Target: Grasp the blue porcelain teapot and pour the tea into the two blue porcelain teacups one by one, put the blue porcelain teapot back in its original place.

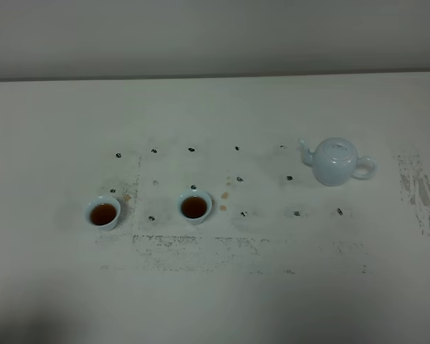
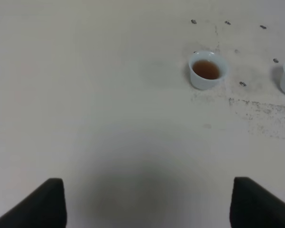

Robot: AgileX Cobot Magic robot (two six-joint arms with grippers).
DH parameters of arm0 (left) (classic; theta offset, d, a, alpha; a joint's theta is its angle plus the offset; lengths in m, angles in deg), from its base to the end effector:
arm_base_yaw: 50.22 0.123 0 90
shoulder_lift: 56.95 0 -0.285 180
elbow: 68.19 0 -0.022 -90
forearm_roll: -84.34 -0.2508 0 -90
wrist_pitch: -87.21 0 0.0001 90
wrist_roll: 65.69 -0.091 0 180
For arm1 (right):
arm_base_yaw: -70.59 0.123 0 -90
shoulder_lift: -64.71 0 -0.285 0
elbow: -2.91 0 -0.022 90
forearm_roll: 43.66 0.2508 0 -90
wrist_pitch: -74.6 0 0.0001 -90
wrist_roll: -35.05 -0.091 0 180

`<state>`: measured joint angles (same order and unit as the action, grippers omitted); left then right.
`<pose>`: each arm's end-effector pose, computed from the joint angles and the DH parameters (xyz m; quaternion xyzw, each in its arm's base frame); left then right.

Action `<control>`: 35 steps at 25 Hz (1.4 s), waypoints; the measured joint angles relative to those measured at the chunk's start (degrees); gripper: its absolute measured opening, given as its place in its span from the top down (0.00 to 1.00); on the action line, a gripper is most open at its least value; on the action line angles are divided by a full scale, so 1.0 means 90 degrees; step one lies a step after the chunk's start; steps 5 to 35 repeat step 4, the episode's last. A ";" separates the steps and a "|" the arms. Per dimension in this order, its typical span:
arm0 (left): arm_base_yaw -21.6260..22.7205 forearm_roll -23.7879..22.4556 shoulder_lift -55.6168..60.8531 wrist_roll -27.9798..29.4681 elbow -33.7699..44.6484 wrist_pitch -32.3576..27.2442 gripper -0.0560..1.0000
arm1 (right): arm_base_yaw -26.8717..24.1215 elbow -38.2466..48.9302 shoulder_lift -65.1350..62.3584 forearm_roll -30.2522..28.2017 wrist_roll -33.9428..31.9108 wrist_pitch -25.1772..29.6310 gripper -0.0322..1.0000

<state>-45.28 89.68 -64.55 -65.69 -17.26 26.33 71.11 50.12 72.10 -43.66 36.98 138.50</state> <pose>-0.0004 -0.0075 0.2659 -0.0362 0.8617 -0.0248 0.5054 -0.0110 -0.0001 0.2794 -0.0184 0.8592 -0.0063 0.5113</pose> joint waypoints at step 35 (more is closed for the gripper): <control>0.0000 0.0000 0.0000 0.0000 0.0000 0.0000 0.31 | 0.0000 0.0000 0.0000 0.0000 0.0001 -0.0004 0.41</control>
